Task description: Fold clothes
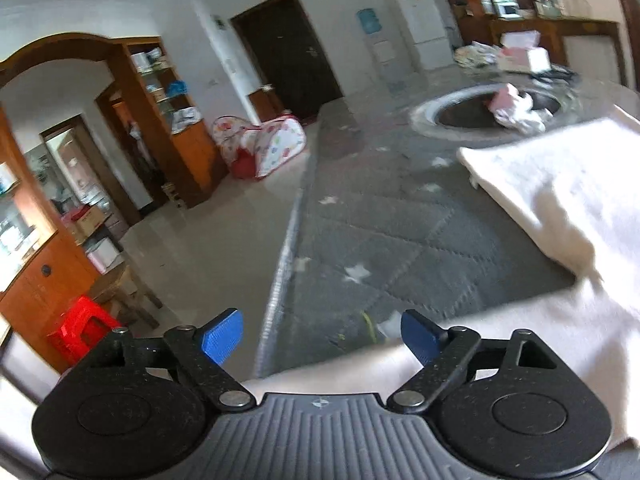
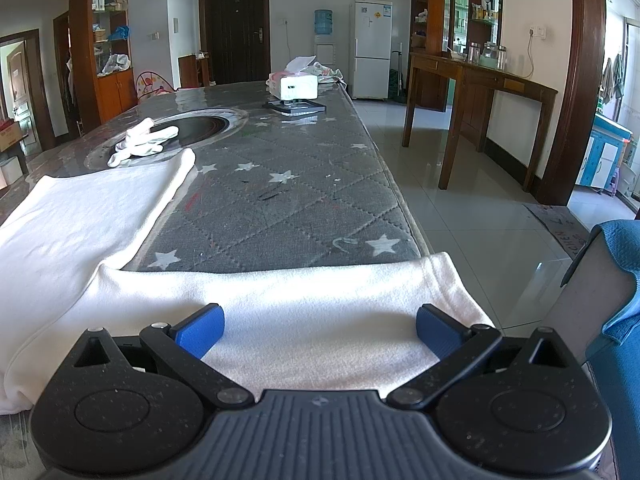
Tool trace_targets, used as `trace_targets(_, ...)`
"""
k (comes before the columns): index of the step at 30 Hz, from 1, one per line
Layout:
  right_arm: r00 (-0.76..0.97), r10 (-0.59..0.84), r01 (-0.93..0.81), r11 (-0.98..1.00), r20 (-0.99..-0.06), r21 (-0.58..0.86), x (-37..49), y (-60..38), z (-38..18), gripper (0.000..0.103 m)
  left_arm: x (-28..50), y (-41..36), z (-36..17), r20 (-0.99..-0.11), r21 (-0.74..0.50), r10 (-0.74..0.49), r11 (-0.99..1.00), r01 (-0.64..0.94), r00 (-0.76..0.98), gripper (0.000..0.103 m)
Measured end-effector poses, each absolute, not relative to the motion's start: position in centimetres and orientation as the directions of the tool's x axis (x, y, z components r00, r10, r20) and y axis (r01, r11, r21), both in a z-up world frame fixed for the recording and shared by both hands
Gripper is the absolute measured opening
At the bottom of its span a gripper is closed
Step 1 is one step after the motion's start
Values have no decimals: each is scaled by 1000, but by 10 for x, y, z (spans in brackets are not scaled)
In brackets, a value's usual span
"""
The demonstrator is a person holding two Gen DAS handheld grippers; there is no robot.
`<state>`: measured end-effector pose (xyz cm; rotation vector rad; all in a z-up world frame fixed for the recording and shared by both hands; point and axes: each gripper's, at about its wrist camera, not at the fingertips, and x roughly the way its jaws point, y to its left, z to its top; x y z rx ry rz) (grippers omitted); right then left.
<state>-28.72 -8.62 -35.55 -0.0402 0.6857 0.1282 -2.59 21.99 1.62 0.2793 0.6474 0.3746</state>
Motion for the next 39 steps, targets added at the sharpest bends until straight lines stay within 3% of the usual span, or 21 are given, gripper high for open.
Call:
trace_targets(3,766,105,-131,991,-634,5,-287,-86,-356,103,-36,209,34,-519,288,389,918,-272,761,88)
trace_targets(6,766,105,-131,991,-634,5,-287,-86,-356,103,-52,183,42,-535,185,281,959,-213,797,87)
trace_targets(9,766,105,-131,991,-634,6,-287,-86,-356,103,-67,149,36,-545,174,208,976,-133,812,88)
trace_targets(13,766,105,-131,991,-634,6,-287,-86,-356,103,-82,123,20,-546,240,215,966,-94,809,88)
trace_targets(23,766,106,-131,991,-634,7,-287,-86,-356,103,-96,135,4,-569,240,274,957,-162,775,88)
trace_targets(28,766,106,-131,991,-634,7,-287,-86,-356,103,-107,139,18,-549,173,238,970,-169,801,89)
trace_targets(39,770,105,-128,992,-629,9,-290,-87,-353,103,-105,143,8,-579,212,259,963,-164,773,89)
